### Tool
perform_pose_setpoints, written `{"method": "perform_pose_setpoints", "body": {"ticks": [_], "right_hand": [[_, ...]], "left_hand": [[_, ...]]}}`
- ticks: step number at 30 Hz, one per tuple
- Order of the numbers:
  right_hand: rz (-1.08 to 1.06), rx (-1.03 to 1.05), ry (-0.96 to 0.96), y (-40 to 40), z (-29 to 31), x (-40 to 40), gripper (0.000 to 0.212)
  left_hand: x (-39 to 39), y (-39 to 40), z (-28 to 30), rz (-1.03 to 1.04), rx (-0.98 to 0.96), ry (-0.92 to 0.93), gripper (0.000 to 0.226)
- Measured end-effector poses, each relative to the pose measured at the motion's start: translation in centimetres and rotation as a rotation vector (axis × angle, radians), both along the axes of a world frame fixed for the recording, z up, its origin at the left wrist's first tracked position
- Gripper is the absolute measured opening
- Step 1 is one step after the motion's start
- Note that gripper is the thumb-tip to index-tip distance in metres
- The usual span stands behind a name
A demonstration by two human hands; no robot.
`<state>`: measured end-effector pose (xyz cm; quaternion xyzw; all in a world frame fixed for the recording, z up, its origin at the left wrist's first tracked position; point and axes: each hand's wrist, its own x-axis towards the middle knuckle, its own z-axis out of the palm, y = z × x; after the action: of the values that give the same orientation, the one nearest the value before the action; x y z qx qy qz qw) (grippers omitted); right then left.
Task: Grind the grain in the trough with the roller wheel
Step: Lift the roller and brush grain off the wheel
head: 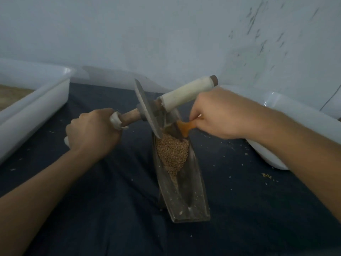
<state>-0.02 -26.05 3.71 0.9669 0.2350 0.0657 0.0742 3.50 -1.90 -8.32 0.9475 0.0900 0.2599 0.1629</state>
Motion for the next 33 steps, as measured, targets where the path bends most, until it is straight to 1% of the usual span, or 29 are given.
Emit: {"method": "perform_pose_setpoints", "body": {"ticks": [2, 3, 5, 6, 7, 9, 11, 14, 16, 18, 19, 21, 22, 24, 26, 27, 28, 29, 30, 31, 33], "right_hand": [[0.013, -0.021, -0.046, -1.6, 1.8, -1.0, 0.024], [0.007, 0.002, -0.016, -2.3, 2.9, -1.6, 0.021], [0.002, 0.113, 0.149, -3.4, 4.7, -2.7, 0.016], [0.012, 0.160, 0.249, -3.6, 5.2, -3.1, 0.017], [0.028, 0.176, 0.331, -3.6, 5.4, -3.2, 0.018], [0.058, 0.135, 0.435, -3.1, 4.8, -2.9, 0.017], [0.079, 0.074, 0.483, -2.4, 3.9, -2.1, 0.013], [0.062, 0.039, 0.497, -1.5, 3.6, -0.6, 0.012], [0.032, 0.024, 0.515, -1.2, 4.1, 0.2, 0.022], [0.030, 0.047, 0.579, -1.3, 4.8, 0.6, 0.031], [0.038, 0.057, 0.615, -1.2, 5.1, 0.6, 0.030], [0.067, 0.045, 0.648, -0.9, 5.2, 0.6, 0.022], [0.072, 0.026, 0.633, -0.8, 5.0, 0.6, 0.018], [0.060, 0.011, 0.595, -0.8, 5.0, 0.6, 0.017], [0.062, 0.090, 0.578, -2.2, 5.7, 0.2, 0.017], [0.068, 0.140, 0.541, -3.5, 6.3, -0.1, 0.018], [0.071, 0.199, 0.477, -5.2, 6.7, -0.4, 0.022], [0.057, 0.278, 0.386, -7.2, 7.0, -1.0, 0.022], [0.028, 0.369, 0.280, -9.2, 7.0, -1.7, 0.015], [-0.019, 0.455, 0.176, -11.1, 6.6, -2.5, 0.010], [-0.163, 0.609, 0.017, -13.8, 4.7, -3.4, 0.018]], "left_hand": [[-0.1, -0.1, -0.1, -0.007, -0.007, -0.007, 0.028], [0.0, -0.1, -0.1, -0.006, -0.003, -0.008, 0.028], [0.0, -0.1, -0.1, -0.006, 0.008, -0.006, 0.028], [0.0, -0.2, -0.1, -0.009, 0.008, -0.005, 0.028], [0.0, -0.2, -0.1, -0.012, 0.001, -0.003, 0.027], [-0.1, -0.2, 0.0, -0.011, -0.017, -0.003, 0.026], [-0.1, -0.2, 0.1, -0.011, -0.018, -0.014, 0.026], [0.0, -0.1, 0.1, -0.007, 0.002, -0.024, 0.024], [-0.1, -0.1, 0.1, -0.003, 0.016, -0.013, 0.025], [-0.1, 0.0, 0.1, -0.003, 0.023, 0.002, 0.025], [-0.1, 0.0, 0.1, -0.002, 0.024, 0.005, 0.025], [-0.1, 0.0, 0.0, -0.003, 0.024, 0.008, 0.024], [-0.1, 0.0, 0.0, -0.007, 0.024, 0.010, 0.024], [-0.1, 0.0, 0.0, -0.014, 0.022, 0.013, 0.024], [0.0, 0.1, -0.1, -0.017, 0.026, 0.014, 0.025], [0.0, 0.1, -0.1, -0.018, 0.030, 0.011, 0.025], [0.1, 0.2, -0.2, -0.016, 0.031, 0.006, 0.025], [0.1, 0.2, -0.2, -0.015, 0.029, 0.000, 0.025], [0.1, 0.3, -0.2, -0.012, 0.025, -0.004, 0.025], [0.2, 0.3, -0.2, -0.010, 0.020, -0.006, 0.025], [0.2, 0.3, -0.3, -0.007, -0.001, -0.005, 0.025]]}}
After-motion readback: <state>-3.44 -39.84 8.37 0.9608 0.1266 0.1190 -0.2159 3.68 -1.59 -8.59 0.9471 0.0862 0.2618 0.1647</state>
